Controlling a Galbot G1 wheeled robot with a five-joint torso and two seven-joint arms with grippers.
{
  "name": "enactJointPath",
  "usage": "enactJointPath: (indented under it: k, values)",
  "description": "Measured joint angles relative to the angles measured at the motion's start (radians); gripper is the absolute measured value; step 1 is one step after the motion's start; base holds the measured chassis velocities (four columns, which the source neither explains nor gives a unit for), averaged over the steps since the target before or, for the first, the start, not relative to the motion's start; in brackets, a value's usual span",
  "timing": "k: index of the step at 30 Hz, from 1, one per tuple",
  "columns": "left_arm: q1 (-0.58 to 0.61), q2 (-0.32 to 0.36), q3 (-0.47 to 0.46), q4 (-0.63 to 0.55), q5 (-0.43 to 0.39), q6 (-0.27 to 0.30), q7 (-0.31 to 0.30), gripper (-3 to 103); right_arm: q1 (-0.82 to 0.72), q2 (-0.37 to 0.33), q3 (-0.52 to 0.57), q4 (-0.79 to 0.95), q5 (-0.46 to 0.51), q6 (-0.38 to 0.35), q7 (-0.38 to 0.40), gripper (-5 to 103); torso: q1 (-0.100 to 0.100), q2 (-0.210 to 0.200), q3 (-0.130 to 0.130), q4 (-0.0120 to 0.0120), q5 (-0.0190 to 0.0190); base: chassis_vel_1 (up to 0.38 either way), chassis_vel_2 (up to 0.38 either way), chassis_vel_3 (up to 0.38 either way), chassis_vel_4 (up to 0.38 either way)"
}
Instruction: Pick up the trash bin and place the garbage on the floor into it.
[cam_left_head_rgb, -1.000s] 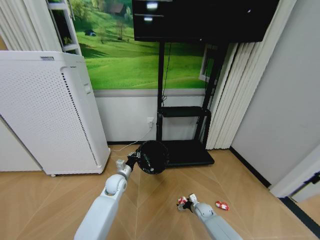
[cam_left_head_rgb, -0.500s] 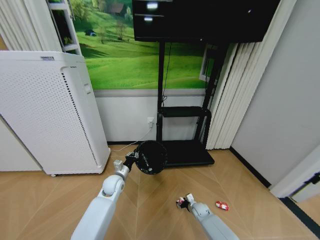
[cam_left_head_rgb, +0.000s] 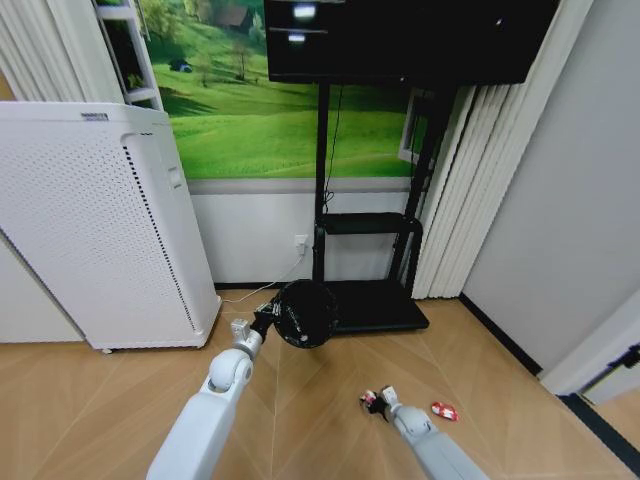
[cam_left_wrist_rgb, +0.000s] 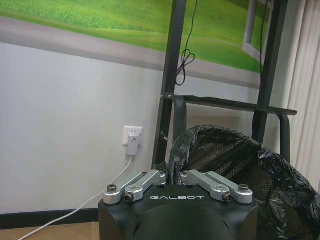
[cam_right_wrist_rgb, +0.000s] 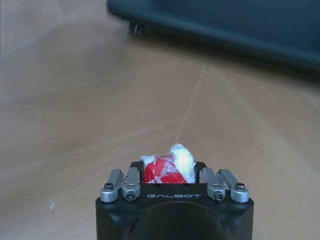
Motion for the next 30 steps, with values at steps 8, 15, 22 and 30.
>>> enactJointPath:
  k: [8, 15, 22, 30]
  values:
    - [0.014, 0.001, -0.019, 0.011, 0.008, 0.001, 0.000, 7, -0.033, -0.128, 0.148, 0.274, 0.164, -0.035, 0.040, 47, 0.000, 0.000, 0.000, -0.0002, -0.0003, 0.000, 0.000, 0.000, 0.000]
    - [0.020, -0.014, -0.010, 0.029, 0.018, 0.000, 0.003, 7, -0.042, -0.145, 0.263, 0.463, 0.282, -0.083, 0.089, 47, 0.000, 0.000, 0.000, 0.0001, 0.0000, 0.000, 0.000, 0.000, 0.000]
    - [0.011, -0.041, 0.007, 0.072, 0.034, -0.005, 0.004, 7, -0.076, -0.161, 0.277, 0.698, 0.366, -0.140, 0.131, 47, 0.000, 0.000, 0.000, 0.0001, -0.0004, 0.000, 0.000, 0.000, 0.000]
    - [-0.010, -0.085, 0.032, 0.110, 0.060, -0.013, 0.005, 7, -0.099, -0.135, 0.179, 0.858, 0.394, -0.170, 0.126, 47, 0.000, 0.000, 0.000, 0.0002, -0.0001, 0.000, 0.000, 0.000, 0.000]
